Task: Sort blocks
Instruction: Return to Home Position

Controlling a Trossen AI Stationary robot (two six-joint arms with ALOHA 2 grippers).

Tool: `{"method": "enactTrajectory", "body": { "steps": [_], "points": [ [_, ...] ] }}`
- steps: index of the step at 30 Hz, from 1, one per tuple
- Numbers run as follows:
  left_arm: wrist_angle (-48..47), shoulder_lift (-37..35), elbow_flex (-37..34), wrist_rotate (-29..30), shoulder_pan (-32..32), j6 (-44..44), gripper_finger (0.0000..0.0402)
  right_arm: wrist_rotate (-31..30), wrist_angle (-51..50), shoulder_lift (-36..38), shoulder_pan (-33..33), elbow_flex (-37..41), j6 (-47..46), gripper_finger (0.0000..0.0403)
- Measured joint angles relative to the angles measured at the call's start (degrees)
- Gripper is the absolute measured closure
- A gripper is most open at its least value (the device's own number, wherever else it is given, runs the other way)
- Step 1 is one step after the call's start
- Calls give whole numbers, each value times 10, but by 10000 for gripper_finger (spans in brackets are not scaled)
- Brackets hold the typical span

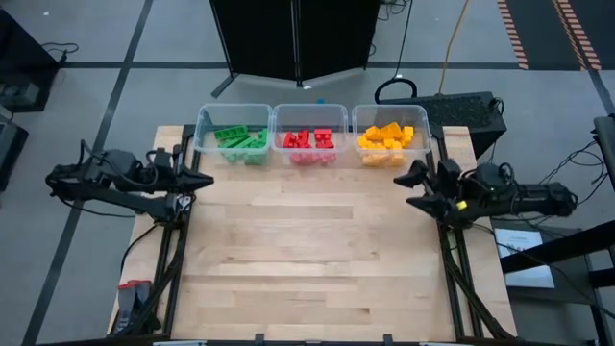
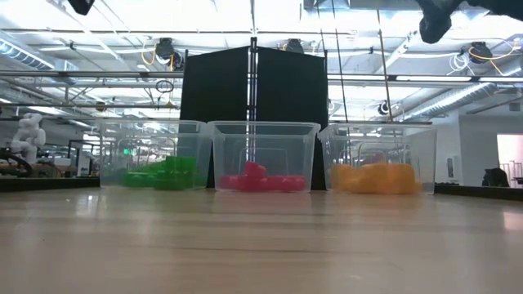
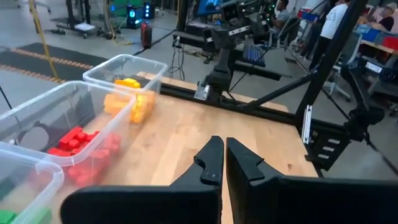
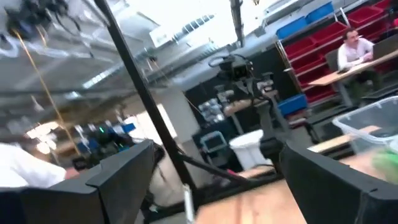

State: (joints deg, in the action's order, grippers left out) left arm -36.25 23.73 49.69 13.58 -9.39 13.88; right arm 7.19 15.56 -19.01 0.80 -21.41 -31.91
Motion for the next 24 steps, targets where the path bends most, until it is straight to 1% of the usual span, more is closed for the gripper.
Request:
{"method": "enactTrajectory", "body": {
  "steps": [3, 6, 10, 13, 17, 21, 24],
  "points": [
    [11, -16, -15, 0, 0, -16, 402, -65, -7, -13, -60, 0, 52, 64],
    [26, -34, -34, 1, 0, -38, 402, -116, -18, -23, -101, 0, 84, 64],
    [24, -70, -79, 12, 0, -43, 402, -160, -55, -25, -126, 0, 122, 64],
    [23, -106, -121, 31, 0, -43, 402, -173, -86, -14, -129, 0, 163, 64],
    [23, -155, -160, 43, 0, -46, 402, -189, -147, 34, -129, 0, 203, 64],
    [24, -207, -182, 54, 0, -68, 402, -189, -214, 109, -129, 0, 206, 64],
    [29, -236, -189, 63, 0, -70, 402, -193, -241, 167, -129, 25, 194, 64]
  ]
}}
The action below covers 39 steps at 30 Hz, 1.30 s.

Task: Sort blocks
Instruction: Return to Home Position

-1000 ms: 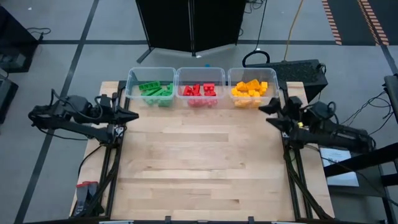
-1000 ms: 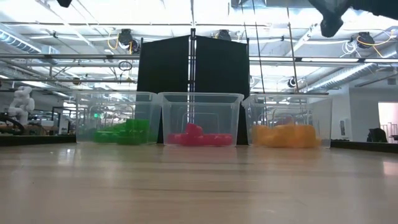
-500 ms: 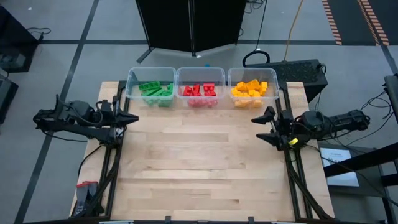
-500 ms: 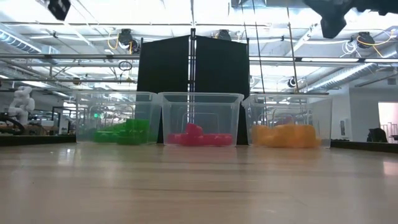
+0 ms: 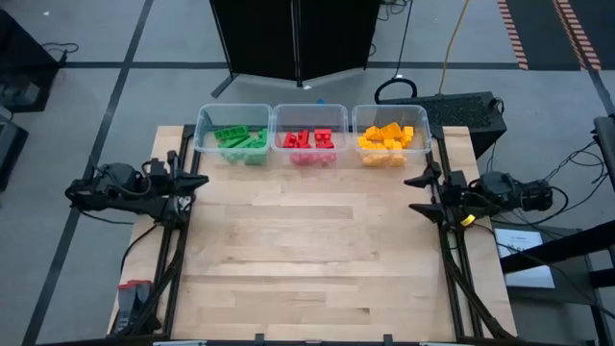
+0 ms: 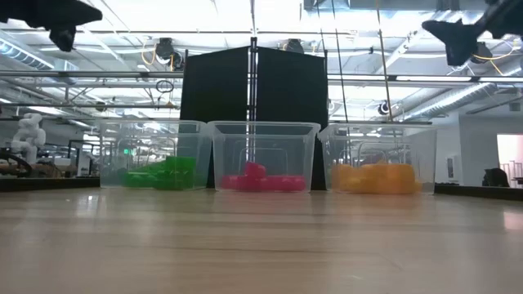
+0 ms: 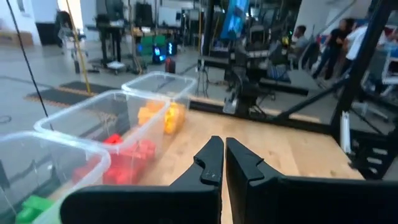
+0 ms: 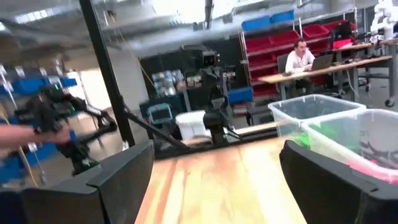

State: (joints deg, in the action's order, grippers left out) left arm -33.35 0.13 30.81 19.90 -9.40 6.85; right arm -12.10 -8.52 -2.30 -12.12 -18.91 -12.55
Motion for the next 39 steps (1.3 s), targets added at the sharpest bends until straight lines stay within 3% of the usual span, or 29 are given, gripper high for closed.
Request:
{"method": "enactTrajectory", "body": {
  "steps": [11, 29, 39],
  "points": [
    [17, 0, -35, 17, 0, -17, 402, -16, 40, 22, 0, 105, -39, 64],
    [103, -1, -192, 28, 0, 28, 401, -14, -4, 22, 0, 121, -13, 64],
    [110, -1, -207, 34, 0, 0, 401, 37, 110, 12, -4, 181, 101, 64]
  ]
}}
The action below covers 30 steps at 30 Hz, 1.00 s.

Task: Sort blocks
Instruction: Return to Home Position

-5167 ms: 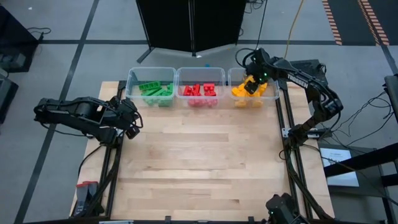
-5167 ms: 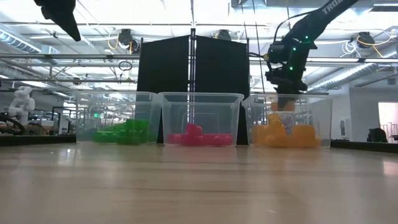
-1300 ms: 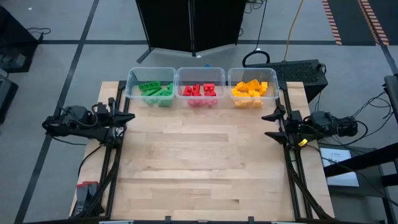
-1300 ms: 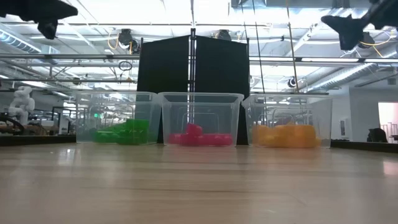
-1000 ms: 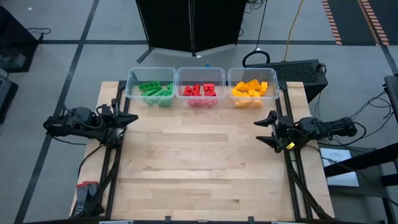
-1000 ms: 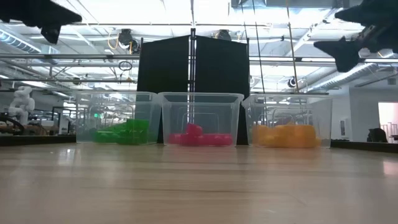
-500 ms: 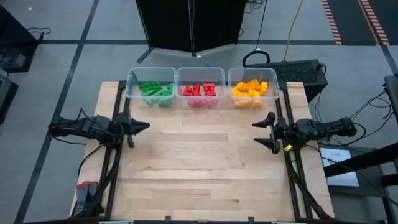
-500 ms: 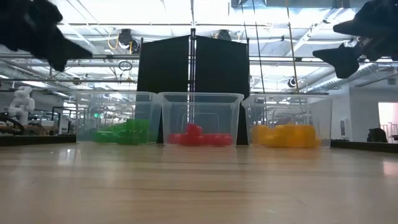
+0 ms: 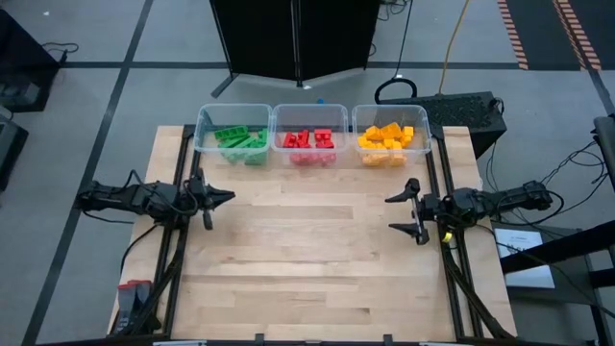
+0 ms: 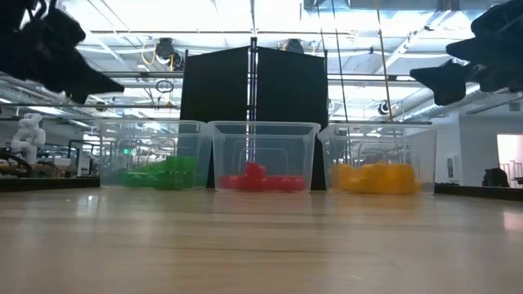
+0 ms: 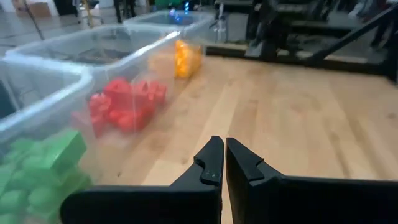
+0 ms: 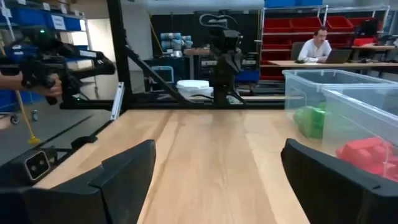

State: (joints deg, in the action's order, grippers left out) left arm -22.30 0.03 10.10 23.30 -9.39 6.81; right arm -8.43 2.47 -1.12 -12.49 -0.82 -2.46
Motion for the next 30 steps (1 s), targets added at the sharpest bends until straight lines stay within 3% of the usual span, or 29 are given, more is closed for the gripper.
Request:
{"method": "enactTrajectory", "body": {
  "steps": [8, 14, 17, 22, 30],
  "points": [
    [26, 0, -39, 13, 0, 16, 401, -6, 1, -1, 0, 0, -50, 64],
    [47, 0, -40, -149, -6, 35, 401, -3, 0, -1, 0, 0, -57, 64],
    [31, 0, -40, -191, -11, 45, 401, -3, 0, -1, 0, 0, -53, 64],
    [34, 0, -40, -188, -12, 13, 401, -2, -1, -1, 0, 0, -47, 64],
    [57, 0, -40, -166, -12, 37, 402, -5, -1, -1, 1, 0, -39, 64]
  ]
}}
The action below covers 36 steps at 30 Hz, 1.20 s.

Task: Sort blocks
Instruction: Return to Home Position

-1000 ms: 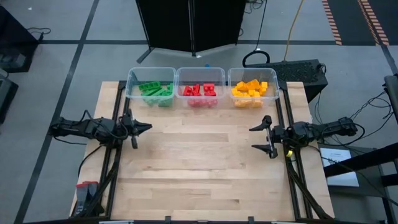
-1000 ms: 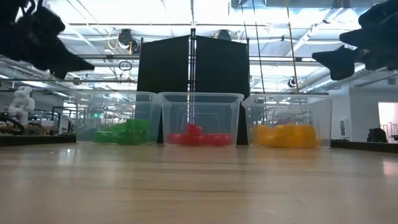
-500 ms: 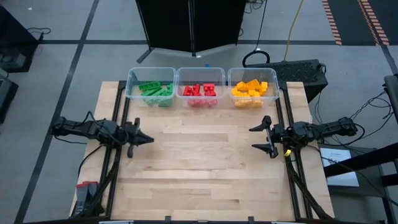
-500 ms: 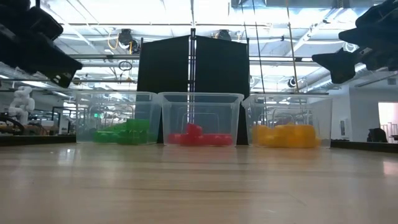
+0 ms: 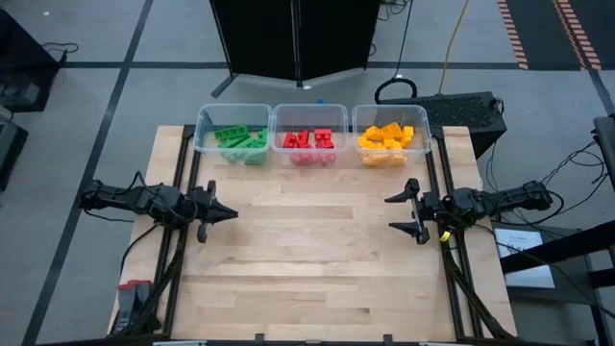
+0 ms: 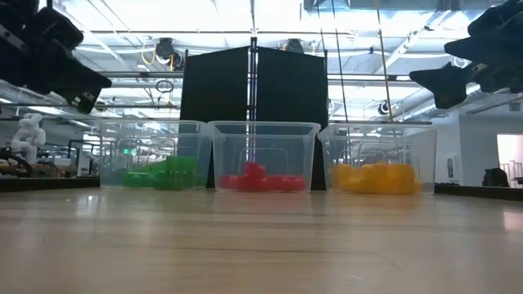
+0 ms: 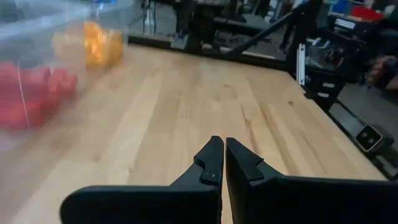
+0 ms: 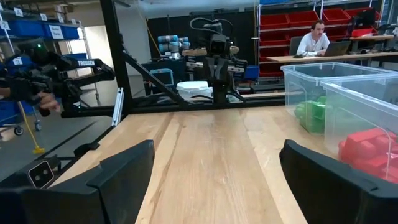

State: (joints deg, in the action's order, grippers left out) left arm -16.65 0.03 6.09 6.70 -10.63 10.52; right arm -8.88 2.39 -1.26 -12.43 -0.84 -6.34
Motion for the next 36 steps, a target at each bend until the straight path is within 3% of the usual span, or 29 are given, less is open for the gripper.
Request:
{"method": "enactTrajectory", "body": {
  "steps": [4, 36],
  "points": [
    [-8, 0, 0, 1, 0, 41, 401, 0, 0, 0, 0, 0, 0, 64],
    [-8, 0, 0, 1, 0, 41, 401, 0, 0, 0, 0, 0, 0, 64]
  ]
}}
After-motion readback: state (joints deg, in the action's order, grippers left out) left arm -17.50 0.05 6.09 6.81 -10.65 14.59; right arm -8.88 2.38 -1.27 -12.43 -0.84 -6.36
